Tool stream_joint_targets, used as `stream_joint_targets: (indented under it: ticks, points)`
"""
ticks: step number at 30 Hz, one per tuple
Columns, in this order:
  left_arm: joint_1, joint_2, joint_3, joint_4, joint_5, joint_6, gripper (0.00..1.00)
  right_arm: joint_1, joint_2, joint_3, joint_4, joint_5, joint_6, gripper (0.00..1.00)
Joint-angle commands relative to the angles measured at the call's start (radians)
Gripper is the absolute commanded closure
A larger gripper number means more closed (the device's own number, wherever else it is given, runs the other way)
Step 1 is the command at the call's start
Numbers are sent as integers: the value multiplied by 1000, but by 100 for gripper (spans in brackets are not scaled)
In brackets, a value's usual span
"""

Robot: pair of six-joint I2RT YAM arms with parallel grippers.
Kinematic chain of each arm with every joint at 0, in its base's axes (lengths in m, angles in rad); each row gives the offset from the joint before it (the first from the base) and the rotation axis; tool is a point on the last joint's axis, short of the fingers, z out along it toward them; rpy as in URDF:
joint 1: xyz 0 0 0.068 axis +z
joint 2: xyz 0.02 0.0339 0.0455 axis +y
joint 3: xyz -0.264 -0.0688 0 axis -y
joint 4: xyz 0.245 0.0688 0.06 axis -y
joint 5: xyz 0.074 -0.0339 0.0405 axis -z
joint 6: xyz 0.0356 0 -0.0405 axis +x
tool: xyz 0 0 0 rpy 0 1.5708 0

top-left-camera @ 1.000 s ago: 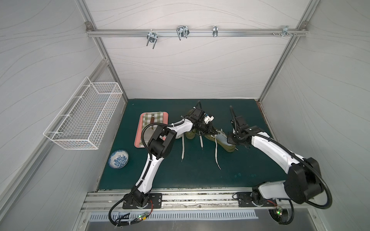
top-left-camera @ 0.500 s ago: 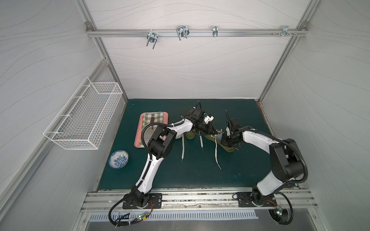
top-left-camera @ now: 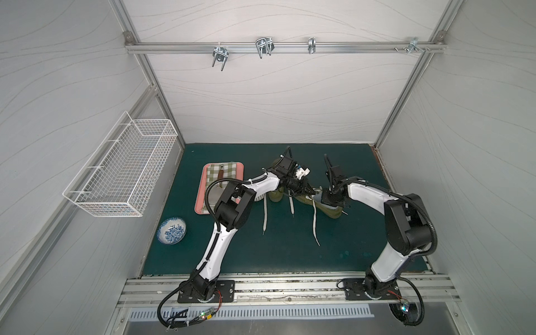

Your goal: Insert the insole into the shoe

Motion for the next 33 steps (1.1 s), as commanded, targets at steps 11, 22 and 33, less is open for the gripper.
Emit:
stream_joint_targets:
  ticks: [11, 22, 33]
  points:
    - [-13, -52, -12, 73, 18, -34, 100, 16, 49, -1, -28, 216, -43, 100]
    - [-14, -56, 5, 34, 9, -12, 100, 32, -51, -60, -146, 300, -35, 100]
    - [-21, -43, 24, 8, 1, 0, 100, 10, -101, -80, -168, 179, -58, 100]
